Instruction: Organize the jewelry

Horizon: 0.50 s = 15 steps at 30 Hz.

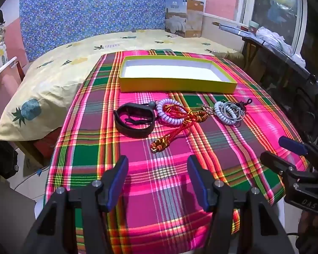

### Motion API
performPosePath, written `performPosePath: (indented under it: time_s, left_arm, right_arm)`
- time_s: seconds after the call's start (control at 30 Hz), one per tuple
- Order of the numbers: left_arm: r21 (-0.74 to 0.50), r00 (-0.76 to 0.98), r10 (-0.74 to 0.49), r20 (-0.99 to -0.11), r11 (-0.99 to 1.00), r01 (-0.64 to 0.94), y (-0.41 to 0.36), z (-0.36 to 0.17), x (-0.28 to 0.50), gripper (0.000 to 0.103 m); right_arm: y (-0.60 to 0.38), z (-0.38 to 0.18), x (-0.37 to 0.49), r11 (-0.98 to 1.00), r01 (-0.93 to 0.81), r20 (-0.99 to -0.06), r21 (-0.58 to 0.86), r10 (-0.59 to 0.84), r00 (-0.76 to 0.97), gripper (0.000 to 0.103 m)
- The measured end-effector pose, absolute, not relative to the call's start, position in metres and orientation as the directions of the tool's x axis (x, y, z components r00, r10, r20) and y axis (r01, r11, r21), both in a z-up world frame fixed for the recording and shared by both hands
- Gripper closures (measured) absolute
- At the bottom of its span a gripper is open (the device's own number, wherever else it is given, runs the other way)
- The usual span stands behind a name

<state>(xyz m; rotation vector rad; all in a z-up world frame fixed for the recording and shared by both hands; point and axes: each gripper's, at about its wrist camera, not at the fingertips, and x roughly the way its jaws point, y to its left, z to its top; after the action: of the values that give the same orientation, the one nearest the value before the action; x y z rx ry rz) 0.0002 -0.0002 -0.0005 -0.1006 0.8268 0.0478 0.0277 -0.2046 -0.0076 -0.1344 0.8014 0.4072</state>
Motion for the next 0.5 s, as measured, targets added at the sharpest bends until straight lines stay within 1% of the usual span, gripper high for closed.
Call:
performPosePath:
  time_s: [0.23,0.3,0.33,0.5]
  left_arm:
    - [-0.069,0.679,0.008,-0.734,0.994,-0.087,0.004,-0.011,0.0,0.043]
    - [-0.066,0.682,0.013,-0.731,0.994,-0.09,0.005,-0.013,-0.001,0.043]
    - [-0.06,0.673,0.017,-0.739,0.994,-0.09,0.003,-0.004,-0.001,0.043]
    - [-0.063,0.669,0.008,-0.743,0.995,-0.081,0.003,-0.003,-0.002,0.043]
  right_arm:
    - [-0.203,-0.005,0.02,0.917,-0.397,-0.718,0.033,0.298,0.629,0.03]
    - [-0.204,-0.009,0.03,0.915,-0.401,-0.731,0.04,0.3,0.613,0.03]
    - [-0.204,-0.008,0.028,0.916,-0.4,-0.731,0.039,0.299,0.614,0.03]
    - [-0.204,-0.01,0.03,0.916,-0.399,-0.732,0.039,0.298,0.613,0.03]
